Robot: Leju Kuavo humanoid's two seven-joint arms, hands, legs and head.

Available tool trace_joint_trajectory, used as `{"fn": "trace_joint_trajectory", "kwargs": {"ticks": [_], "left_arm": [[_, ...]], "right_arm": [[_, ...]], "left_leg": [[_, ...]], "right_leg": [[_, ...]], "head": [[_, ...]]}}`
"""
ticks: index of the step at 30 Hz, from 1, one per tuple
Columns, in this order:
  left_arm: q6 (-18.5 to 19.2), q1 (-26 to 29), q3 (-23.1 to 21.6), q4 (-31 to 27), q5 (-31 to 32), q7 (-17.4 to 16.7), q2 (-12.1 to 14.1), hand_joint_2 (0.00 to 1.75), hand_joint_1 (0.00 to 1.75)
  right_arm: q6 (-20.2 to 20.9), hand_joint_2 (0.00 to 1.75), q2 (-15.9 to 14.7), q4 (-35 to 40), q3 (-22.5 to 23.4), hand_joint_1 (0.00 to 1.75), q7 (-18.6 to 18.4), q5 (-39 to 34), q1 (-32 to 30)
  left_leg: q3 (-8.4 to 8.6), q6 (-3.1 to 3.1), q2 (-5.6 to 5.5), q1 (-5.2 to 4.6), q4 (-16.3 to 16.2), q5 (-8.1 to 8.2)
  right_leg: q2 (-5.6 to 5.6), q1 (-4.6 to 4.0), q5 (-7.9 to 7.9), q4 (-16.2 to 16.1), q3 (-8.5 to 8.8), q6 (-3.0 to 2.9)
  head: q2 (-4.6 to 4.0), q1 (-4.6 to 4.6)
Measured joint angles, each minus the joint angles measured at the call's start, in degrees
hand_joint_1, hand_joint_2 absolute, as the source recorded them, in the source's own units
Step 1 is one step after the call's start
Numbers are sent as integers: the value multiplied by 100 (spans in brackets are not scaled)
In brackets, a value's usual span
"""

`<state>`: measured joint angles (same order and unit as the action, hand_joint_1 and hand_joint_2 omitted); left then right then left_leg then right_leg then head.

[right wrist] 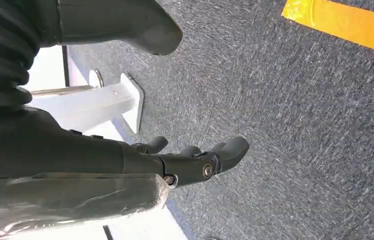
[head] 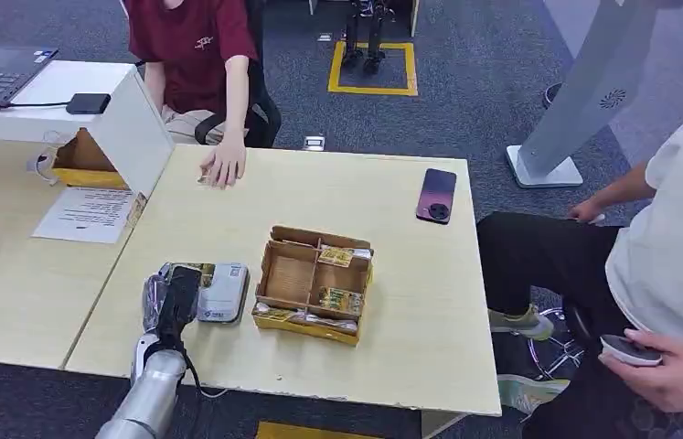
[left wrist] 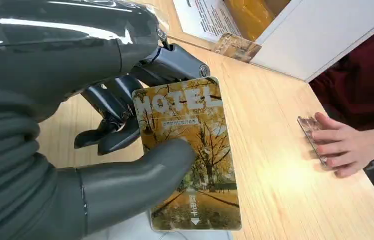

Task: Pass the card to the sensor for recognition and then transmit it.

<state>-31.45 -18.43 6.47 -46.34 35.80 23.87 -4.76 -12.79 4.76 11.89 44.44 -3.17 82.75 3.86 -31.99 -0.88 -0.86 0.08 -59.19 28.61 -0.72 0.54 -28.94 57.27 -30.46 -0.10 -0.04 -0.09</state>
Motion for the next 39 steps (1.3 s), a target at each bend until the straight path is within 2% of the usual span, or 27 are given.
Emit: {"fn": "trace_joint_trajectory", "kwargs": {"ticks": [24, 27, 33, 35, 39], "left_arm": [[37, -37, 35, 85, 2, 17, 22, 175, 175], [164, -21, 74, 46, -20, 17, 50, 175, 175], [799, 215, 140, -365, -68, 0, 46, 175, 175], [1286, 392, 107, -692, -87, -59, 15, 175, 175], [1537, 664, -22, -1167, -125, -217, -61, 175, 175]], "right_arm": [[0, 175, 0, 0, 9, 0, -2, 9, 2], [0, 175, 0, 0, 33, 0, -2, 11, 1], [11, 175, 0, 0, 61, 0, -9, 15, 1], [7, 175, 4, 0, 100, 0, -9, 9, 0], [0, 175, 11, 0, 153, 0, -9, 7, 1]], "left_leg": [[1, 0, 0, 0, 0, 0], [1, 0, 0, 0, 0, 0], [2, 0, 1, 0, 0, 0], [2, 0, 1, 0, 0, 0], [0, 0, 1, 0, 0, 0]], "right_leg": [[0, 0, 1, 0, 2, 1], [0, 0, 1, 0, 2, 1], [-1, 0, 0, 1, 1, 1], [-1, 0, 0, 0, 0, 1], [-2, 1, 0, 0, 0, 1]], "head": [[0, 0], [0, 0], [0, 0], [0, 0], [0, 0]]}}
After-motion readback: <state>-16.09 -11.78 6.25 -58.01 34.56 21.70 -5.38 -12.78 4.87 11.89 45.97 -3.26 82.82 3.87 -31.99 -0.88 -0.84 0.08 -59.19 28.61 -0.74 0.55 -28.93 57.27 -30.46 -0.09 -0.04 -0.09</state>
